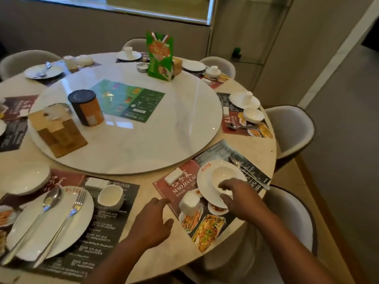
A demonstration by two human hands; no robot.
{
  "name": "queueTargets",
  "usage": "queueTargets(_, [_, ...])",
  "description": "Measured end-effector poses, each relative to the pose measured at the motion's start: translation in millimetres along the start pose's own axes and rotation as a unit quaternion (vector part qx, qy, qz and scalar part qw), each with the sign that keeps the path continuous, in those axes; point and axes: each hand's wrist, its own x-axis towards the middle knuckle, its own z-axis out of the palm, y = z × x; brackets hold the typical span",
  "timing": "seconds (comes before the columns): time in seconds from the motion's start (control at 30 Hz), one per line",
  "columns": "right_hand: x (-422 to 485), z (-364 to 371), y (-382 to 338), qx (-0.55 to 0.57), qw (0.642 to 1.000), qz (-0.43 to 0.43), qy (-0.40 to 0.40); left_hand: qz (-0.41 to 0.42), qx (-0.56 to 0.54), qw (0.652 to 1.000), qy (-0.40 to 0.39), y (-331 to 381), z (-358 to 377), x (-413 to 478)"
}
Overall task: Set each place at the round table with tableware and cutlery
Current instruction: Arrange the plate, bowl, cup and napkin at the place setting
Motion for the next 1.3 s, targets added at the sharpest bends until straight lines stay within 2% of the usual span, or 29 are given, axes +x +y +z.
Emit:
queueTargets(0.17, [83,23,-32,-0.102,0.986,-0.126,-0.028,-0.005,-0.001,1.000,0.011,8,8,23])
queueTargets(0.4, [160,72,-51,-0.258,0.930,-0.240,-0.101,-0.034,-0.003,0.999,-0.022,8,24,42])
queueTargets(0.5, [175,84,-55,-0.270,0.924,-0.250,-0.108,-0.050,-0.003,0.998,-0.025,4,26,50])
queueTargets(0.73, [195,80,-52,-0.243,0.919,-0.285,-0.119,-0.153,-0.049,0.987,0.005,12,34,56])
queueTargets(0.8, [202,67,-44,-0.241,0.918,-0.299,-0.097,-0.173,-0.045,0.984,0.025,13,34,55])
queueTargets(0.9, [218,27,-6,-0.210,0.927,-0.304,-0.064,-0.216,-0.054,0.973,0.064,22,40,51])
queueTargets(0.97, [239,-2,35,-0.215,0.929,-0.297,-0.042,-0.243,-0.055,0.961,0.122,34,47,49])
queueTargets(1.07, [272,-31,94,-0.209,0.946,-0.244,-0.051,-0.282,-0.053,0.937,0.202,60,56,49])
queueTargets(1.17, [292,-31,124,-0.192,0.953,-0.218,-0.080,-0.289,-0.057,0.928,0.228,88,66,53])
queueTargets(1.3, [302,-7,128,-0.186,0.948,-0.245,-0.078,-0.295,-0.062,0.919,0.255,118,72,56])
